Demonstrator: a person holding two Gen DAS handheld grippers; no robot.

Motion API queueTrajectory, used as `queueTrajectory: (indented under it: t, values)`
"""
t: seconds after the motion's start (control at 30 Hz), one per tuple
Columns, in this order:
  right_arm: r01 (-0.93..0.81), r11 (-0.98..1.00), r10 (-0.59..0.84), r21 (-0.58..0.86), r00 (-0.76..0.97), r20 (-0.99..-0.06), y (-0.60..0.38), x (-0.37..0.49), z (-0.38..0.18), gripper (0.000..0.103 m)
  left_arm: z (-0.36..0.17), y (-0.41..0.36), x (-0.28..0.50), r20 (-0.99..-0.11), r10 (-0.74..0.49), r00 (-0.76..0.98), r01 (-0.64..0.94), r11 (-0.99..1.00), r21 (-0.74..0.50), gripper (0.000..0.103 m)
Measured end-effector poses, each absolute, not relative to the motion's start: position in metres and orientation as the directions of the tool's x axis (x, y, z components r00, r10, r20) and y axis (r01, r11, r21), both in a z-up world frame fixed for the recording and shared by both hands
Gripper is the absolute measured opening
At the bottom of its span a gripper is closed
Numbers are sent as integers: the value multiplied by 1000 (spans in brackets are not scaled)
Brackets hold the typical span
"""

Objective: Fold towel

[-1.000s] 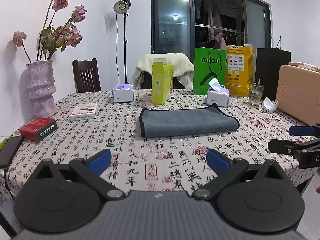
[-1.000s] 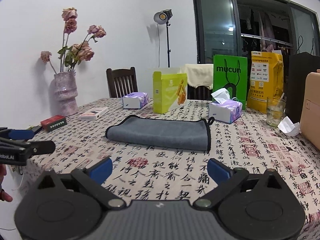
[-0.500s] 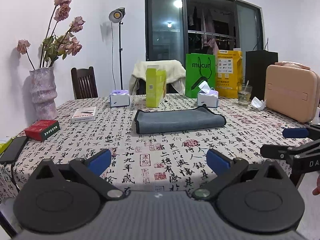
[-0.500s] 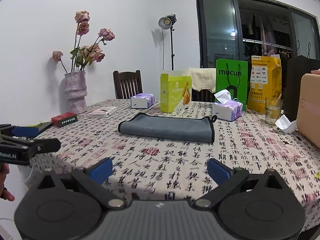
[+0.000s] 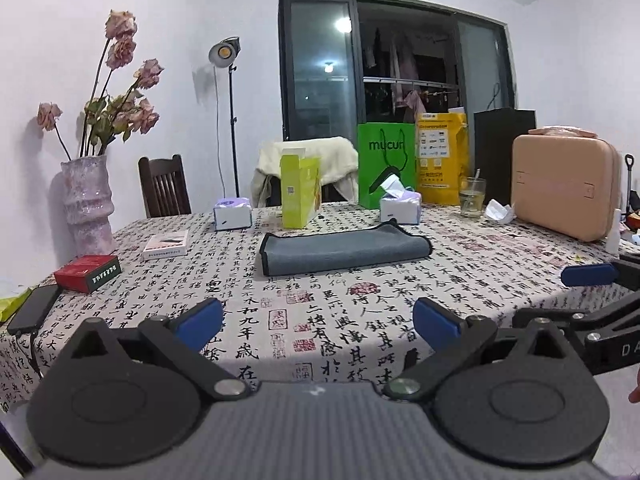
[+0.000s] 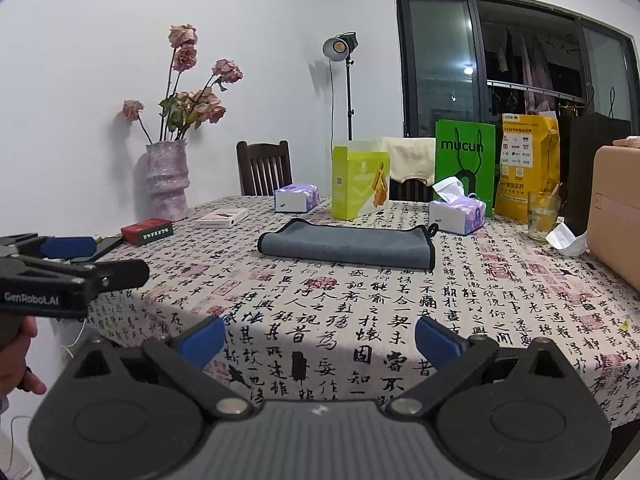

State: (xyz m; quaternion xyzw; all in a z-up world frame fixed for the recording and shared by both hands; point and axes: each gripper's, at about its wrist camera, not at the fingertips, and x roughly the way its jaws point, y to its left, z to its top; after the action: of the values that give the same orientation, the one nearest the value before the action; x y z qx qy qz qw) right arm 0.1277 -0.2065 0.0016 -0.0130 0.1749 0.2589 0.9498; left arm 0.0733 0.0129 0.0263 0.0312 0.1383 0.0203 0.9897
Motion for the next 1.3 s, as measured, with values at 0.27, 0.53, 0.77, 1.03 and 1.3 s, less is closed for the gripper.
queueTrajectory:
  t: [0.27, 0.53, 0.77, 1.03, 1.3]
  values:
    - [-503, 863, 485, 36, 809, -331, -210, 101, 0, 103, 17, 5, 44, -265, 46, 963, -29, 997, 68, 103]
    - [-497, 864, 491, 73, 804, -337, -215, 73, -15, 103, 6, 4, 25, -281, 55, 958, -55, 998, 8, 103]
    - [-466, 882, 463, 68, 833, -303, -225, 56, -13, 103, 2, -1, 17, -297, 50, 953, -46, 999, 24, 103]
    - [-503, 863, 487, 34, 815, -314, -219, 41, -16, 103, -4, 2, 7, -324, 72, 943, -71, 997, 14, 103]
    - [-483, 873, 477, 63, 823, -307, -227, 31, -19, 103, -5, -6, 2, -327, 63, 943, -48, 997, 54, 103]
